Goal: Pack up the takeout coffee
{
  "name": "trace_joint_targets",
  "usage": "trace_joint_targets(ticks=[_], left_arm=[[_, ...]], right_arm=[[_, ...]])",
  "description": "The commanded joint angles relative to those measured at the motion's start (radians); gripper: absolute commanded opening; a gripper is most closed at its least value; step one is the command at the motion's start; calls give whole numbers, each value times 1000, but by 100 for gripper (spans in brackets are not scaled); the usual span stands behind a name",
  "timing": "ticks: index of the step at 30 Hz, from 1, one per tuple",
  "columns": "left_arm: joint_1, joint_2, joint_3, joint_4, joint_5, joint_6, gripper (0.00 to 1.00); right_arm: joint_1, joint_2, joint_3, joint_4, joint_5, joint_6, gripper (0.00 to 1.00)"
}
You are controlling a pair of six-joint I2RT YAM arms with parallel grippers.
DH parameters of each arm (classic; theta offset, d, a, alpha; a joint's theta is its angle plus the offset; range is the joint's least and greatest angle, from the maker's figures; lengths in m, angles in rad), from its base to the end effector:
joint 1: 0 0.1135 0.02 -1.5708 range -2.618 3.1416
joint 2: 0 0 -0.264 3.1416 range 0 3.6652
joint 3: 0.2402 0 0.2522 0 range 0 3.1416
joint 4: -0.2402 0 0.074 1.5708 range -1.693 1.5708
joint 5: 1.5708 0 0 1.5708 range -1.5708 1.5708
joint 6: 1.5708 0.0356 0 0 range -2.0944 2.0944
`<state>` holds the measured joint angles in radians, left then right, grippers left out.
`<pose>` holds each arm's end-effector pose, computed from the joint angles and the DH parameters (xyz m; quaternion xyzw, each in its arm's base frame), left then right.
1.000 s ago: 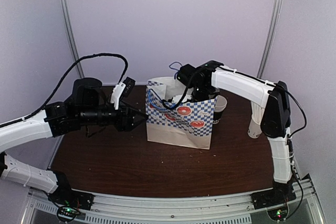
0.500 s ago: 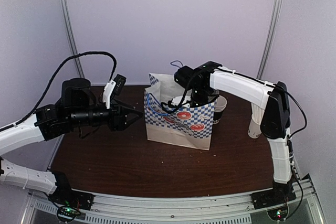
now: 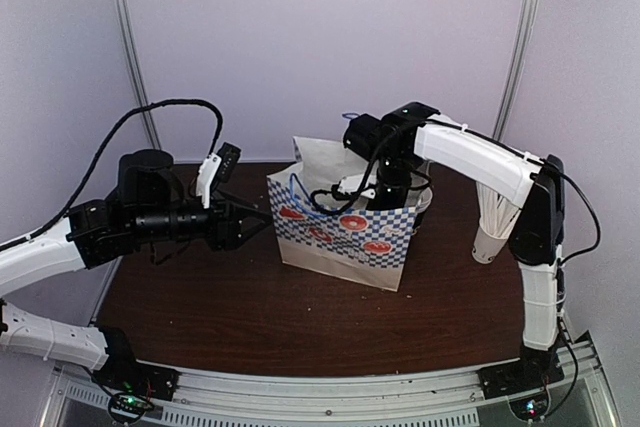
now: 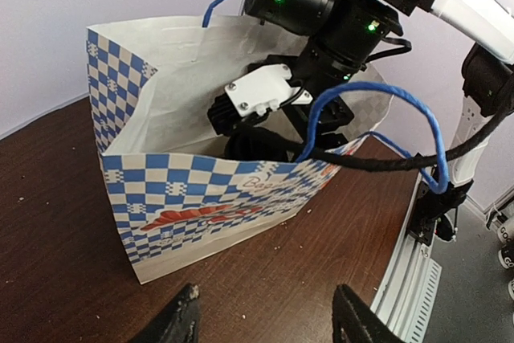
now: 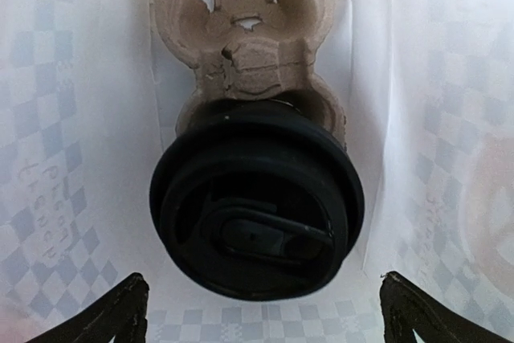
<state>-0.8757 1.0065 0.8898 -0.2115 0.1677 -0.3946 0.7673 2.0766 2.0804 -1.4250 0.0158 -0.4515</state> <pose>0.1443 -0.1823 0.3325 0.2404 0.7753 -0.3990 0.4265 0.2948 0.2835 0.2970 -0.5703 0.8180 0.0040 0.0750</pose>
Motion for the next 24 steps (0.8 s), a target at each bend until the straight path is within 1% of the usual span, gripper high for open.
trace_joint_targets(ticks=[1, 14, 19, 24], left_arm=[[9, 10, 0, 26, -2, -8, 57], [9, 36, 35, -10, -26, 16, 58], [9, 52, 44, -10, -33, 25, 58], [9, 86, 103, -50, -66, 82, 60]], right_arm=[[3, -79, 59, -16, -14, 10, 100], [4, -197, 152, -1, -13, -1, 100], [3, -282, 176, 22, -13, -22, 100], [1, -371, 184, 27, -73, -34, 100]])
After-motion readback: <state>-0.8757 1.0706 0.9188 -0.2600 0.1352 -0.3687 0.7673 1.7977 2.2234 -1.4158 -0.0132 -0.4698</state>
